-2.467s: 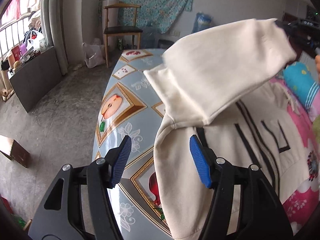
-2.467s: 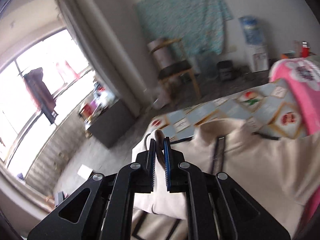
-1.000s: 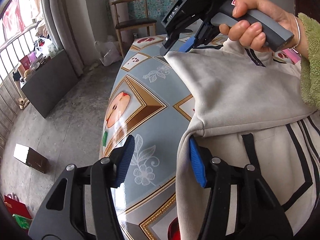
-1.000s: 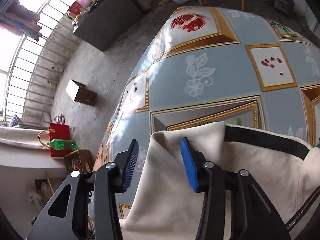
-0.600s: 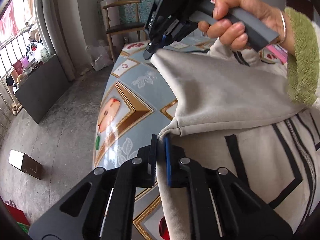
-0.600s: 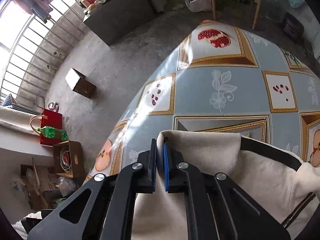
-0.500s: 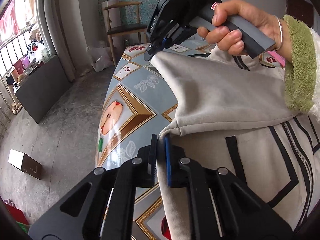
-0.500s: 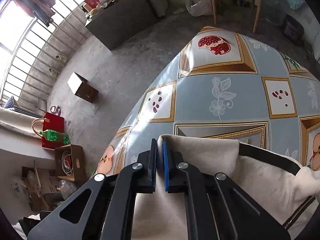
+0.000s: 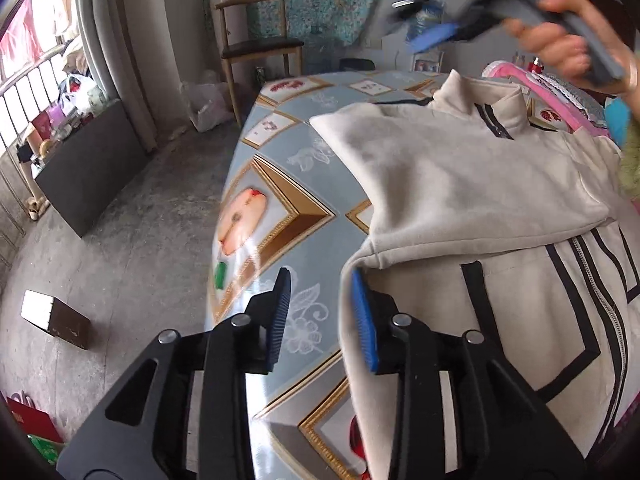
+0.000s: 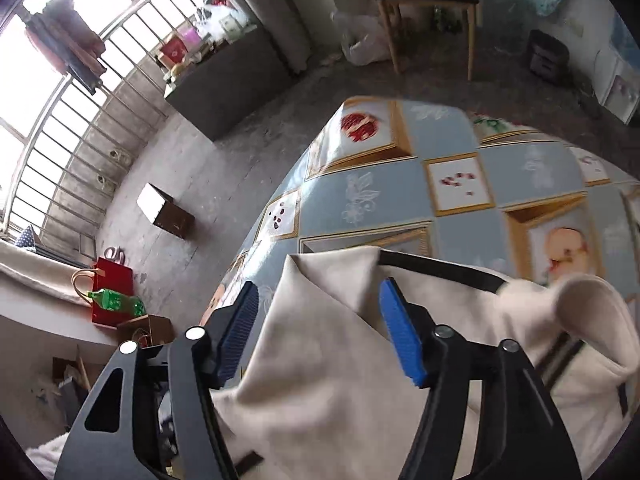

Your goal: Fold large clothes

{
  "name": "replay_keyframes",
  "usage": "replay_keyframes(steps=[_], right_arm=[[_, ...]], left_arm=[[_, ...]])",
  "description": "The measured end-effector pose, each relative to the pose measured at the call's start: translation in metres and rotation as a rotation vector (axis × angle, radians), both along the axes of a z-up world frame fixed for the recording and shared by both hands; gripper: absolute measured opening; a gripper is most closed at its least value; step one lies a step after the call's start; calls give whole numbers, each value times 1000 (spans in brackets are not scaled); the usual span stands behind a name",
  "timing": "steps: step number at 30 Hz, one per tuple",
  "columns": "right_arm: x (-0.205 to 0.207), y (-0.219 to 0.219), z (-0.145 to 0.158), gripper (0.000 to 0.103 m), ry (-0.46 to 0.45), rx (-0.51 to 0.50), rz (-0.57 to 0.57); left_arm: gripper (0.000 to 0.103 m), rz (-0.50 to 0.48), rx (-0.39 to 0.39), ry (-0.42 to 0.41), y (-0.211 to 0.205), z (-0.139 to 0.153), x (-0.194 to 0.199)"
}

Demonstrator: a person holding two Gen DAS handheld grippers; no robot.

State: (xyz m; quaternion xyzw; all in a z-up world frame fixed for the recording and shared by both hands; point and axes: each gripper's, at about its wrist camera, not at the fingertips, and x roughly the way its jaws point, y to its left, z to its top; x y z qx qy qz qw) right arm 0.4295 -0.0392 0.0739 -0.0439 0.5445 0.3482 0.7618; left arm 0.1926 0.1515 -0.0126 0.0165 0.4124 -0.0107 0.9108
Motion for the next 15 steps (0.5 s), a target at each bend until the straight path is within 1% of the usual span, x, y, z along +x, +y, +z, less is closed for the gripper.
replay_keyframes(steps=[1, 2, 3, 4, 6, 7, 8, 11, 13, 14, 15], right_arm=[[-6, -31, 14, 71, -27, 2, -38], [-14, -69, 27, 71, -54, 1, -88], [-23, -104, 36, 71, -74, -1, -146], [-26, -129, 39, 71, -80, -4, -188], [-42, -196, 36, 71, -69, -11, -323], [-47, -218, 31, 71, -56, -17, -371], [-55, -245, 19, 71, -29, -18, -432], [-72, -292, -23, 70, 44, -19, -546], [-81, -302, -52, 58, 77, -53, -588], [-83, -307, -66, 57, 94, -72, -607], [-83, -309, -78, 52, 111, -84, -619]], left_arm=[[32, -1, -3, -9, 1, 4, -4], [33, -6, -10, -18, 2, 8, -9], [37, -10, -13, -23, 2, 11, -11], [39, -16, -11, -29, 2, 13, -15], [40, -30, 0, -37, -4, 18, -18], [40, -40, -2, -36, -7, 20, -17], [41, -44, -5, -32, -9, 21, -15], [42, -44, -8, 11, -23, 17, -1], [42, -51, -26, 37, -31, 11, 10], [42, -54, -32, 50, -35, 7, 15], [42, -55, -32, 60, -39, 3, 21]])
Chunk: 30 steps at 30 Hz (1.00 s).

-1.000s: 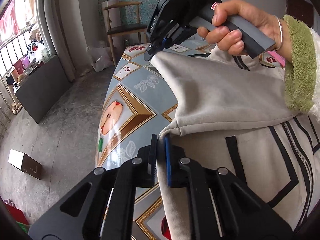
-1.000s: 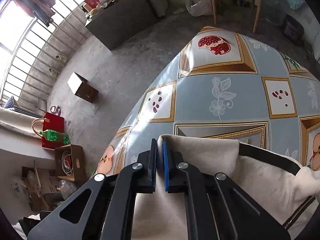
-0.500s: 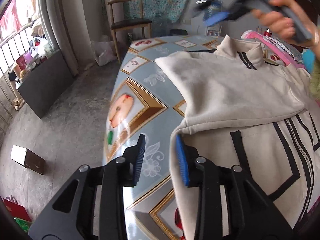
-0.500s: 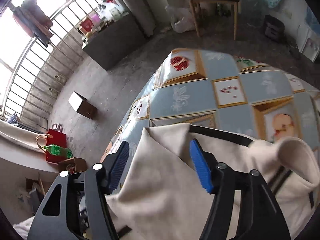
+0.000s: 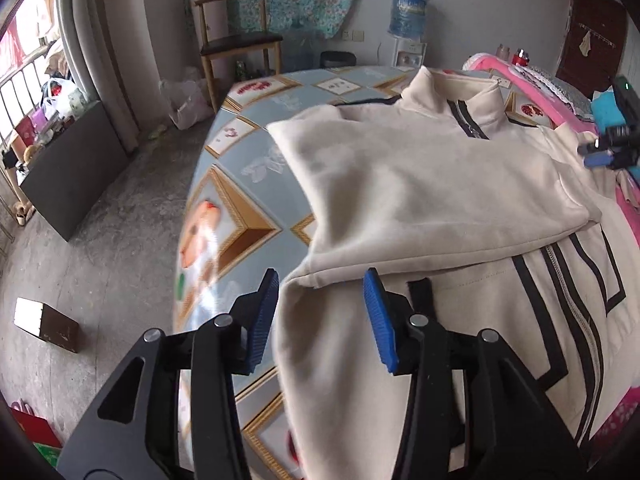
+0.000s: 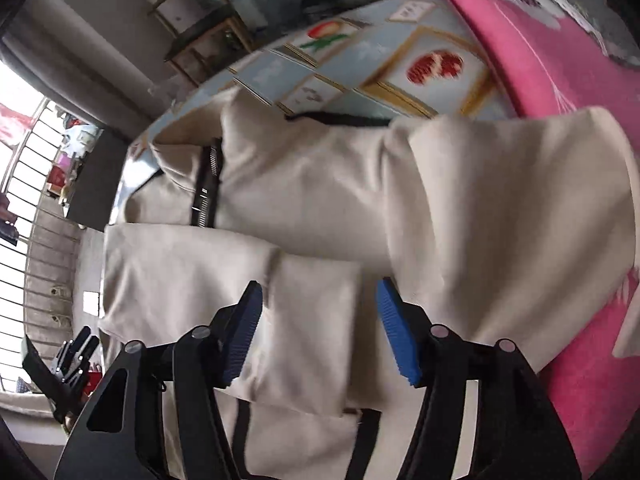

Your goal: Fold large clothes

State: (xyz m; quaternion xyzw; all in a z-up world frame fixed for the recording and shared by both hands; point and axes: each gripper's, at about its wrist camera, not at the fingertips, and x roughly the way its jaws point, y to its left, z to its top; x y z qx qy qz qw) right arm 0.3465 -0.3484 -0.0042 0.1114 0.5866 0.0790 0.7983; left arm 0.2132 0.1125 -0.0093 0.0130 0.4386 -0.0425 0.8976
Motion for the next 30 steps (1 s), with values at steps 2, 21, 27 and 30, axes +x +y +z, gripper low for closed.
replay_keyframes(steps=[2, 21, 27, 30], right_arm=[[2, 1, -17, 44, 19, 11, -13], [16, 24, -9, 5, -114, -212, 44], [-4, 23, 6, 10, -197, -259, 27], [-33, 47, 32, 34, -294, -203, 154]], left_arm=[[42, 3, 17, 4, -8, -6, 8], [33, 47, 64, 24, -11, -16, 17], [34, 40, 64, 6, -3, -5, 7], [34, 36, 80, -28, 6, 11, -4]])
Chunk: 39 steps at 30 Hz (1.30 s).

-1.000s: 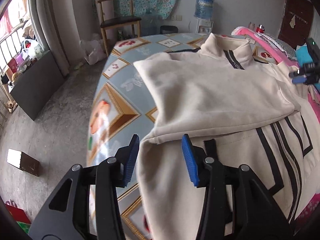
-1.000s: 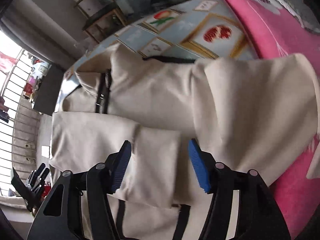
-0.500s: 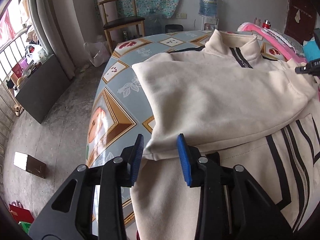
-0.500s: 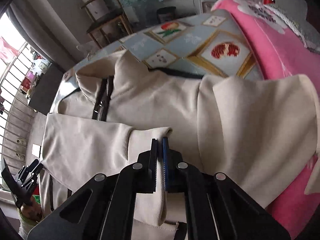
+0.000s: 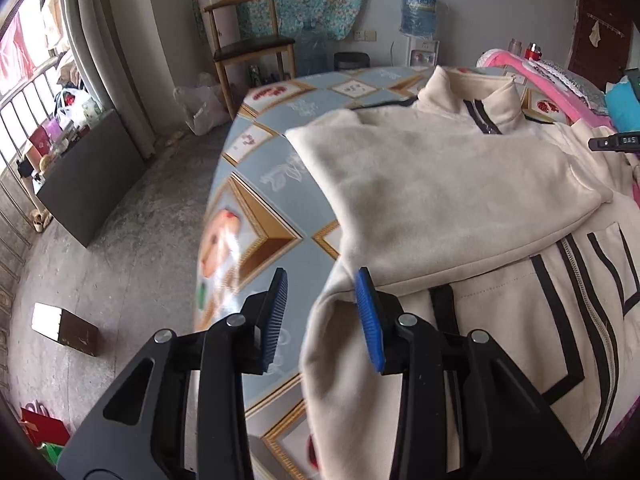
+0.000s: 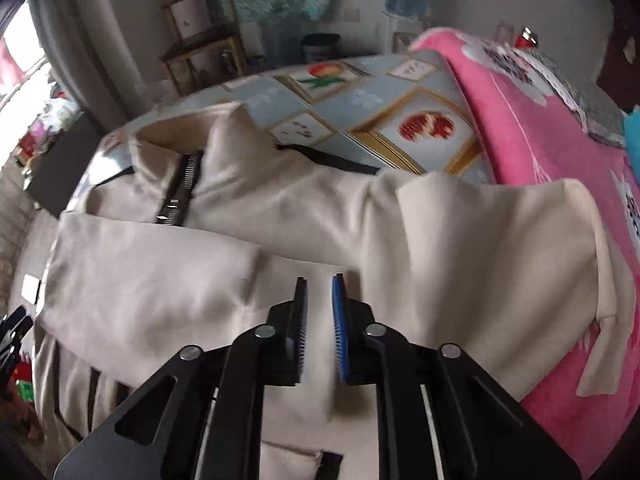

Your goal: Fold large clothes

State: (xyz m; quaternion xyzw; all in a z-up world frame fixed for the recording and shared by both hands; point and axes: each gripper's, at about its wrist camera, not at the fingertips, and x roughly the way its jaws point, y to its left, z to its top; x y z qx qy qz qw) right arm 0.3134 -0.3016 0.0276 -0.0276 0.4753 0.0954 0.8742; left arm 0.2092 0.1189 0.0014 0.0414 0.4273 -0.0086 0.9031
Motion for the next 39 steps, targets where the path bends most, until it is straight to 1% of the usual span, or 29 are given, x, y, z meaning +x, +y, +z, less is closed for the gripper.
replay_keyframes(steps=[1, 3, 5, 7, 8, 9, 10, 11, 13, 14, 16, 17, 18, 19, 23, 24, 25, 27, 29, 30, 31, 33, 35, 36, 39], right_arm=[[-9, 10, 1, 42, -8, -2, 46], [-21, 28, -11, 43, 29, -16, 118], [-27, 40, -36, 43, 85, -69, 150], [-30, 42, -60, 43, 132, -128, 152], [-32, 41, -58, 43, 105, -122, 153], [-32, 40, -55, 43, 118, -121, 143], [-32, 38, -50, 43, 127, -103, 124], [-32, 35, -42, 43, 123, -58, 119], [-32, 38, -28, 44, 110, -6, 136], [-31, 41, -22, 44, 97, -5, 136], [-25, 51, -20, 51, 86, -9, 144], [-20, 54, -22, 52, 85, -9, 151], [-15, 59, -27, 54, 88, -15, 154], [-12, 63, -32, 55, 93, -26, 157], [-5, 75, -62, 56, 119, -95, 162], [-8, 77, -63, 59, 94, -99, 174], [-9, 77, -64, 59, 93, -107, 180], [-12, 74, -57, 59, 109, -86, 168], [-20, 68, -43, 60, 101, -28, 173], [-23, 65, -36, 63, 90, -12, 172], [-27, 59, -29, 70, 73, -9, 162], [-32, 48, -22, 75, 55, -5, 140], [-35, 34, -20, 75, 66, 13, 108], [-37, 22, -18, 75, 68, 26, 76], [-39, -14, -4, 75, 45, 41, -6]], left_arm=[[34, 2, 0, -6, 3, 4, -3], [35, 10, -15, -3, 8, 9, -7], [36, 24, -50, 12, 14, 11, -9], [43, 42, -93, 27, 20, 15, -12], [43, 45, -109, 33, 22, 17, -13], [44, 46, -119, 35, 24, 22, -13], [47, 45, -120, 34, 24, 26, -13], [50, 39, -112, 27, 23, 34, -13], [62, 17, -99, 7, 18, 48, -9], [65, -4, -89, -1, 12, 56, -4], [75, -37, -73, 8, 0, 63, 7], [78, -62, -74, 24, -9, 64, 17], [82, -83, -79, 33, -17, 62, 25], [83, -106, -78, 43, -27, 57, 35], [83, -130, -6, 71, -63, 19, 69], [83, -143, 4, 84, -72, 9, 76], [83, -153, 13, 93, -78, 1, 81], [83, -161, 32, 116, -93, -14, 90], [83, -170, 24, 128, -101, -21, 95], [83, -178, 17, 128, -106, -23, 97], [83, -183, 15, 127, -109, -25, 98], [83, -189, 22, 135, -116, -31, 101], [84, -185, 18, 157, -117, -38, 105], [88, -169, 6, 143, -116, -38, 104], [93, -150, -39, 157, -108, -42, 108]])
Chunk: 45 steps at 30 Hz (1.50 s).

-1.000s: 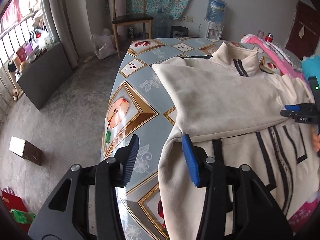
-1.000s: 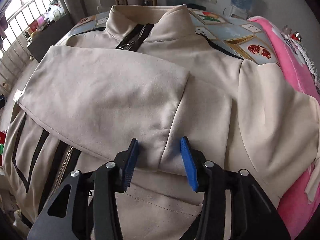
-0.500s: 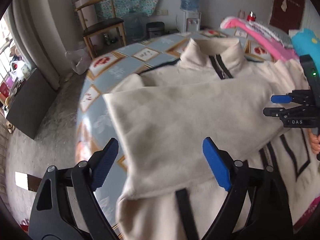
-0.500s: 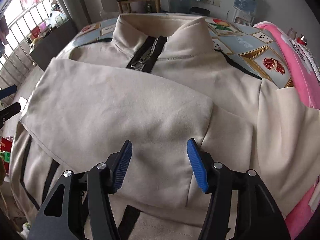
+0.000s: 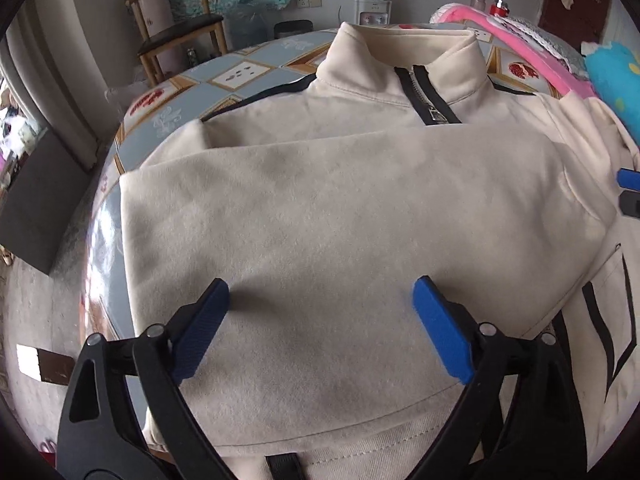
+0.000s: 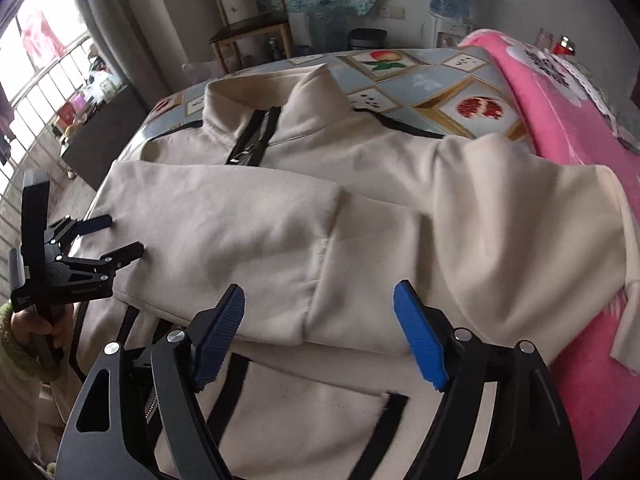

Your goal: Fold large clothes

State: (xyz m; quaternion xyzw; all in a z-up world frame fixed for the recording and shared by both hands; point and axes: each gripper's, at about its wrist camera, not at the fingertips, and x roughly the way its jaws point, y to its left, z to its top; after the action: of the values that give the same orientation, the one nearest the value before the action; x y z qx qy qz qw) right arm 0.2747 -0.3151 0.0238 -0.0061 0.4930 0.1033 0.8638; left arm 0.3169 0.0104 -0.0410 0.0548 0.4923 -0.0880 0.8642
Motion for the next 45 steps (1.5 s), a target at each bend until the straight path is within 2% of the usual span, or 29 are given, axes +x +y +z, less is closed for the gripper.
replay_keyframes(steps=[3, 5, 7, 11, 17, 18, 19, 20, 22, 23, 24, 27, 29, 32, 35, 38, 42, 45], right_arm=[[-5, -51, 29, 75, -65, -63, -113], [-9, -87, 47, 75, -109, -163, -199], [-9, -120, 53, 75, -105, -231, -248], [-13, -174, 29, 75, 7, -289, -331], [-11, -198, -14, 75, 72, -387, -368], [-9, -202, -18, 71, 78, -399, -378], [-8, -206, -20, 59, 85, -396, -390], [-4, -206, -20, 56, 85, -369, -401], [-7, -214, -11, 31, 76, -298, -433], [-11, -214, -6, 24, 70, -272, -441], [-12, -215, 1, 6, 61, -270, -456], [-21, -217, 30, 6, 8, -215, -468], [-32, -215, 61, 6, -65, -165, -473], [-46, -208, 112, 5, -162, -18, -437], [-59, -187, 157, 5, -228, 132, -358], [-66, -150, 198, 6, -302, 233, -233], [-61, -92, 229, 5, -304, 320, -82], [-50, -39, 236, 5, -274, 347, 29]], left_arm=[[96, 11, -4, -9, 1, -2, 0], [96, 19, -7, -13, 2, -3, -1], [96, 17, -7, -18, 1, -3, -1], [96, 20, -5, -25, 1, -3, -2], [97, 22, -3, -18, 2, -3, -1], [97, 21, -3, -16, 2, -3, 0], [97, 19, -4, -19, 2, -3, -1], [97, 17, -6, -23, 3, -3, -1], [97, 15, -11, -34, 3, -4, -3], [97, 15, -10, -37, 3, -4, -3], [97, 15, -12, -39, 4, -4, -4], [97, 15, -12, -38, 3, -4, -4], [97, 14, -11, -33, 3, -4, -4], [97, 7, -9, -21, 4, -3, -2], [97, 1, -10, -20, 4, -4, -1], [97, -2, -11, -20, 4, -4, 0], [97, -5, -13, -33, 3, -4, -2], [97, -11, -14, -26, 4, -3, -1]])
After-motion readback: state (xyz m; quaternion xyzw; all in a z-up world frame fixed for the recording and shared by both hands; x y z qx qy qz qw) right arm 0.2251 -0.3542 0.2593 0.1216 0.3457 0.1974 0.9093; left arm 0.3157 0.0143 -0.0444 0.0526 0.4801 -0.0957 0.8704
